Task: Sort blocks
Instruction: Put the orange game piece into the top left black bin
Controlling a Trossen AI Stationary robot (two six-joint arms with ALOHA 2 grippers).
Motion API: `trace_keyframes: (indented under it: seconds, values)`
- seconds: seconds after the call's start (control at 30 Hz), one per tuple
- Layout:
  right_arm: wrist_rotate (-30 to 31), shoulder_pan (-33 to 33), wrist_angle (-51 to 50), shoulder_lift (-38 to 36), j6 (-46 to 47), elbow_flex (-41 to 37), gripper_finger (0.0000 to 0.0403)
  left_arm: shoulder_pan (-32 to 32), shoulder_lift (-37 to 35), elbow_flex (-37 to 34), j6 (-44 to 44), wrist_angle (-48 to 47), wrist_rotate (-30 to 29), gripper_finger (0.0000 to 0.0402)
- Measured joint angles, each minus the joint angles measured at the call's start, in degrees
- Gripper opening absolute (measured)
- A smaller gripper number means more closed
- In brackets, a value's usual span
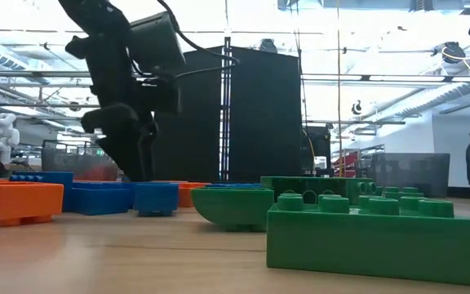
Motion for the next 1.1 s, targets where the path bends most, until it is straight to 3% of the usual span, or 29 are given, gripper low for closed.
trace_keyframes:
  seconds: [0.13,0.4,0.63,1.1]
  values:
    - [0.3,0.0,-0.3,0.0,0.0,0.0,0.0299,0.4,0.0,1.6,-1.4,2.0,0.9,0.0322]
    - [0.4,0.0,-0.2,0.0,0.1,0.0,0.0299,2.6,0.0,5.6,-23.7,1.6,0.8,0.0327]
    - [0.4,0.0,-0.3,0.0,0.1,0.0,0.0299,2.8,0.0,5.7,-40.0,0.6,-4.8,0.0327]
    - [0.4,0.0,-1.3,0.0,-1.1,0.0,0.0299,0.7,5.1,5.7,-47.7,1.8,-4.6,0.0327]
